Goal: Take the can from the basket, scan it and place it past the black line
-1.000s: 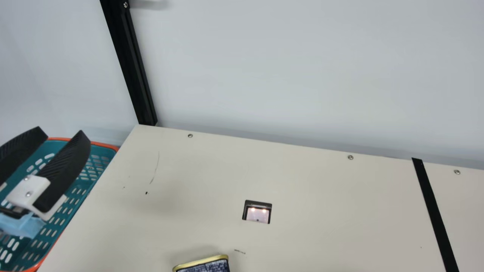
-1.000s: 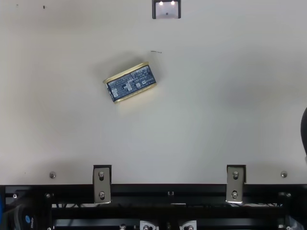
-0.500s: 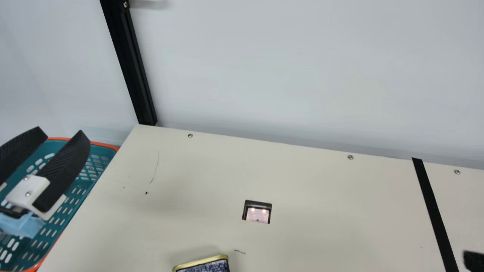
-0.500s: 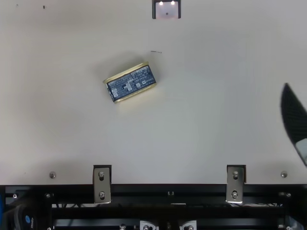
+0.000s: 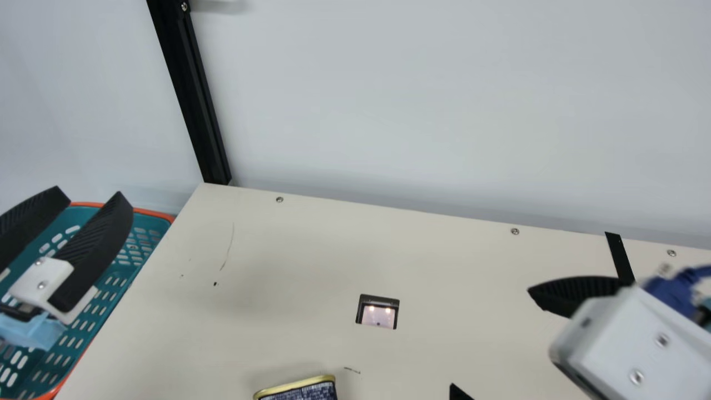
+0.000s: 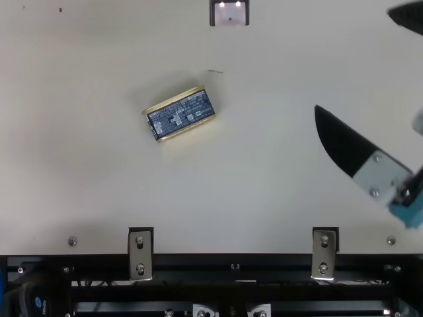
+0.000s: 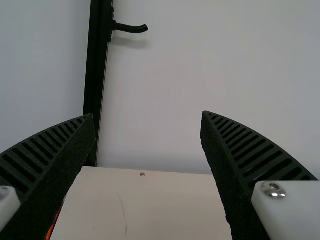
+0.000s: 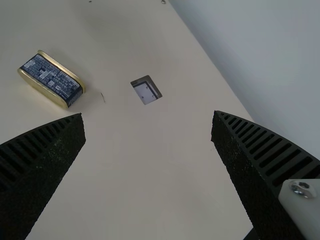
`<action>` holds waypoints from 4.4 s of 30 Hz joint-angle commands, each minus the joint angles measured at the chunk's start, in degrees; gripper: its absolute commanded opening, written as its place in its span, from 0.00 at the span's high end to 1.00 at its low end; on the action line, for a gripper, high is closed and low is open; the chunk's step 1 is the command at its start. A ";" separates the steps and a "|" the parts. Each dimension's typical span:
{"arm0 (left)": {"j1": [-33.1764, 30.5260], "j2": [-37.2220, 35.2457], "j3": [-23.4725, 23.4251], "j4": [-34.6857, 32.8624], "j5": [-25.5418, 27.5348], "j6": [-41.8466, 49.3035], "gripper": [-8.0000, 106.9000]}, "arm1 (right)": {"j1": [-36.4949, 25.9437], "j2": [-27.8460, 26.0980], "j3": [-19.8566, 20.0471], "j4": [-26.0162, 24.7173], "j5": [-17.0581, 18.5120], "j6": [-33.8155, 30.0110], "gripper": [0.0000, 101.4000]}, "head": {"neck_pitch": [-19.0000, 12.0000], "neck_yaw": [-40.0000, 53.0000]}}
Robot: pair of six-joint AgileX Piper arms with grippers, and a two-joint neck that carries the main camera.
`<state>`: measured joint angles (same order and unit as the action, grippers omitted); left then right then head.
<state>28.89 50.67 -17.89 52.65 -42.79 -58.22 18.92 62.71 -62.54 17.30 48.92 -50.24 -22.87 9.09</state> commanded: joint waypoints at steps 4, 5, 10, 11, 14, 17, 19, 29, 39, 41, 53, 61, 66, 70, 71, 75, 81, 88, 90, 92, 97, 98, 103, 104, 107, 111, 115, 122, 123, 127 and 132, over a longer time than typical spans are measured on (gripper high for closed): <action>0.00 0.00 0.00 0.00 0.00 0.00 0.15 | -1.96 6.73 -4.65 2.71 3.62 -12.21 0.00 | -2.13 -0.26; 0.00 0.00 0.00 0.00 0.00 0.00 0.15 | -1.90 7.55 -5.09 2.91 4.04 -13.19 0.00 | -2.13 -0.26; 0.00 0.00 0.00 0.00 0.00 0.00 0.15 | -0.26 11.06 -6.39 3.38 6.04 -17.16 0.00 | -2.13 -0.26; 0.00 0.00 0.00 0.00 0.00 0.00 0.15 | 0.34 11.70 -6.48 3.35 6.24 -17.76 0.00 | -2.13 -0.26; 0.00 0.00 0.00 0.00 0.00 0.00 0.15 | 2.62 13.37 -6.63 2.98 6.75 -19.22 0.00 | -2.13 -0.26; 0.00 0.00 0.00 0.00 0.00 0.00 0.15 | 5.27 14.82 -6.59 2.26 6.68 -20.01 0.00 | -2.13 -0.26; 0.00 0.00 0.00 0.00 0.00 0.00 0.15 | 7.14 15.74 -6.59 1.62 6.24 -20.17 0.00 | -2.13 -0.26; 0.00 0.00 0.00 0.00 0.00 0.00 0.15 | 16.96 19.95 -6.45 -0.54 1.03 -18.80 0.00 | -2.13 -0.26; 0.00 0.00 0.00 0.00 0.00 0.00 0.15 | 24.07 25.25 -7.10 -1.07 -3.58 -16.68 0.00 | -2.13 -0.26; 0.00 0.00 0.00 0.00 0.00 0.00 0.15 | 24.95 26.35 -7.28 -0.91 -3.96 -16.70 0.00 | -2.13 -0.26; 0.00 0.00 0.00 0.00 0.00 0.00 0.15 | 27.34 33.56 -9.67 -1.44 -3.96 -18.07 0.00 | -2.13 -0.26; 0.00 0.00 0.00 0.00 0.00 0.00 0.15 | 26.74 38.65 -13.08 -3.01 -3.35 -18.65 0.00 | -2.13 -0.26; 0.00 0.00 0.00 0.00 0.00 0.00 0.15 | 26.13 41.66 -15.17 -3.78 -3.09 -18.71 0.00 | -2.13 -0.26; 0.00 0.00 0.00 0.00 0.00 0.00 0.15 | 25.81 43.69 -16.55 -4.11 -2.84 -18.68 0.00 | -2.13 -0.26; 0.00 0.00 0.00 0.00 0.00 0.00 0.15 | 25.73 44.15 -16.84 -4.17 -2.75 -18.70 0.00 | -2.13 -0.26; 0.00 0.00 0.00 0.00 0.00 0.00 0.15 | 25.50 45.74 -17.72 -4.31 -2.51 -18.78 0.00 | -2.13 -0.26; 0.00 0.00 0.00 0.00 0.00 0.00 0.15 | 25.19 47.85 -18.67 -4.28 -2.62 -18.66 0.00 | -2.13 -0.26; 0.00 0.00 0.00 0.00 0.00 0.00 0.15 | 24.78 49.48 -19.70 -3.58 -3.09 -17.63 1.00 | -2.13 -0.26; 0.00 0.00 0.00 0.00 0.00 0.00 0.15 | 24.67 49.62 -19.74 -3.31 -3.19 -17.51 1.00 | -2.13 -0.26; 0.00 0.00 0.00 0.00 0.00 0.00 0.15 | 24.54 49.60 -19.70 -3.05 -3.25 -17.44 1.00 | -2.13 -0.26; 0.00 0.00 0.00 0.00 0.00 0.00 0.15 | 24.34 48.90 -19.28 -2.61 -3.77 -17.13 1.00 | -2.13 -0.26; 0.00 0.00 0.00 0.00 0.00 0.00 0.15 | 24.34 48.60 -19.13 -2.51 -3.84 -17.06 1.00 | -2.13 -0.26; 0.00 0.00 0.00 0.00 0.00 0.00 0.15 | 24.32 46.95 -18.57 -2.38 -4.15 -16.74 1.00 | -2.13 -0.26; 0.00 0.00 0.00 0.00 0.00 0.00 0.15 | 24.31 46.59 -18.54 -2.38 -4.19 -16.60 1.00 | -2.13 -0.26; 0.00 0.00 0.00 0.00 0.00 0.00 0.15 | 24.32 45.46 -18.53 -2.42 -4.10 -16.24 1.00 | -2.13 -0.26; 0.00 0.00 0.00 0.00 0.00 0.00 0.15 | 24.41 44.04 -18.56 -2.62 -3.99 -15.62 1.00 | -2.13 -0.26; 0.00 0.00 0.00 0.00 0.00 0.00 0.15 | 24.43 42.84 -18.42 -3.12 -4.17 -14.62 1.00 | -2.13 -0.26; 0.00 0.00 0.00 0.00 0.00 0.00 0.15 | 24.12 40.81 -17.51 -4.20 -5.01 -12.32 1.00 | -2.13 -0.26; 0.00 0.00 0.00 0.00 0.00 0.00 0.15 | 24.06 40.47 -17.26 -4.25 -5.19 -12.05 1.00 | -2.13 -0.26; 0.00 0.00 0.00 0.00 0.00 0.00 0.15 | 23.81 39.05 -16.24 -4.38 -5.79 -11.04 1.00 | -2.13 -0.26; 0.00 0.00 0.00 0.00 0.00 0.00 0.15 | 23.33 37.20 -15.02 -4.67 -6.45 -9.69 1.00 | -2.13 -0.26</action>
<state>28.89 50.67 -17.89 52.65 -42.79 -58.22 42.35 100.25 -77.76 12.80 42.58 -60.16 -22.87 9.09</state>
